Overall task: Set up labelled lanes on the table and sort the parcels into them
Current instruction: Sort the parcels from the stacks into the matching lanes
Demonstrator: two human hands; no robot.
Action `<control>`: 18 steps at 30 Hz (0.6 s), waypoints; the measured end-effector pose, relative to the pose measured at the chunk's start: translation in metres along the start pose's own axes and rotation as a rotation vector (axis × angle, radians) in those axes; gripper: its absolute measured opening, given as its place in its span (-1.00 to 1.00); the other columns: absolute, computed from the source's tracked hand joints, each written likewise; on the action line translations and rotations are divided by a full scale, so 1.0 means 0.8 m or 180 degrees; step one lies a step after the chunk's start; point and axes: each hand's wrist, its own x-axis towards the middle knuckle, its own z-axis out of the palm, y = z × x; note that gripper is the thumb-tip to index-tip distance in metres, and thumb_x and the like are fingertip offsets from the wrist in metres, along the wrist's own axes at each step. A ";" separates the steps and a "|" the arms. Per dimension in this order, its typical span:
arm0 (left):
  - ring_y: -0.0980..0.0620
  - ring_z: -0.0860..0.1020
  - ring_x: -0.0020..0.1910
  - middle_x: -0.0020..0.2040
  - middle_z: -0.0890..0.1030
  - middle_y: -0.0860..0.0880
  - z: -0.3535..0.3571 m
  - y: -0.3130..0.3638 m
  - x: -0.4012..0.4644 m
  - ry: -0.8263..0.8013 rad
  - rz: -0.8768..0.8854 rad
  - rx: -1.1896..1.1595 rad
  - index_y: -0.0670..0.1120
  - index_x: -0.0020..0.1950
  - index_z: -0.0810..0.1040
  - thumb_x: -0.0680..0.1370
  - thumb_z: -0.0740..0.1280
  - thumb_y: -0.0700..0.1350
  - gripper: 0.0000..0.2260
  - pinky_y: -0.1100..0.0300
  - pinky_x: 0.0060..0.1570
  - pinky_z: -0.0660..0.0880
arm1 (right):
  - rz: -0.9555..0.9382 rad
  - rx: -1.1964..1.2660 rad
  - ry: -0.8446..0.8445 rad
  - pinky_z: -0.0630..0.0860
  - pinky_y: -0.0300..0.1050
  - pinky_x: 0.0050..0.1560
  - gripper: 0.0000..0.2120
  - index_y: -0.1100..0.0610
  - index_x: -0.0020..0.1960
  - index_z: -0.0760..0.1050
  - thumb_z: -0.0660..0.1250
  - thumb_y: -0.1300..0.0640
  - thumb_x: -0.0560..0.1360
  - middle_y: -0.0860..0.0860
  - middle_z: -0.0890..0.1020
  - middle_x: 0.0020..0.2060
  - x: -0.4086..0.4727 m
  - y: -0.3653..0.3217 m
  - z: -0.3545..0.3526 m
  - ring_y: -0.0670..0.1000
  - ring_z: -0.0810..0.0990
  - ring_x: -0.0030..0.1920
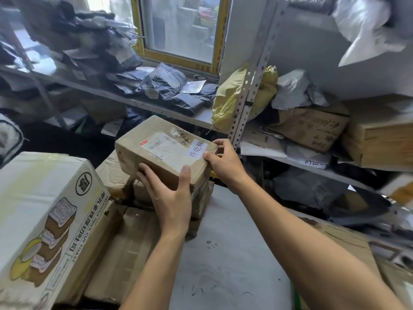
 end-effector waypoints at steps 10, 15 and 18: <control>0.20 0.03 0.57 0.61 0.05 0.19 -0.006 0.006 -0.068 -0.0521 0.0154 -0.0282 0.24 0.59 -0.03 0.37 0.34 0.20 -0.13 -0.03 0.55 0.08 | -0.0080 0.0880 0.0336 0.57 -0.18 -0.08 -0.70 -0.15 0.07 0.38 0.42 -0.03 0.42 -0.04 0.58 0.06 -0.142 0.028 -0.067 -0.04 0.58 0.08; -0.03 0.33 0.49 0.53 0.33 0.09 -0.004 0.003 -0.133 -0.1050 0.0111 -0.0598 0.36 0.53 0.15 0.36 0.38 0.12 -0.23 -0.17 0.42 0.32 | 0.0036 0.1094 0.0311 0.57 0.03 0.06 -0.63 -0.08 0.07 0.46 0.35 -0.25 0.36 -0.02 0.60 0.05 -0.218 0.055 -0.131 -0.01 0.58 0.09; -0.07 0.44 0.41 0.46 0.44 0.06 0.007 0.003 -0.176 -0.1413 0.0052 -0.0786 0.32 0.52 0.23 0.34 0.40 0.05 -0.23 -0.17 0.37 0.39 | 0.0238 0.1264 0.0183 0.54 -0.17 -0.10 -0.63 -0.09 0.12 0.48 0.30 -0.24 0.39 -0.04 0.62 0.06 -0.262 0.074 -0.175 -0.21 0.61 -0.09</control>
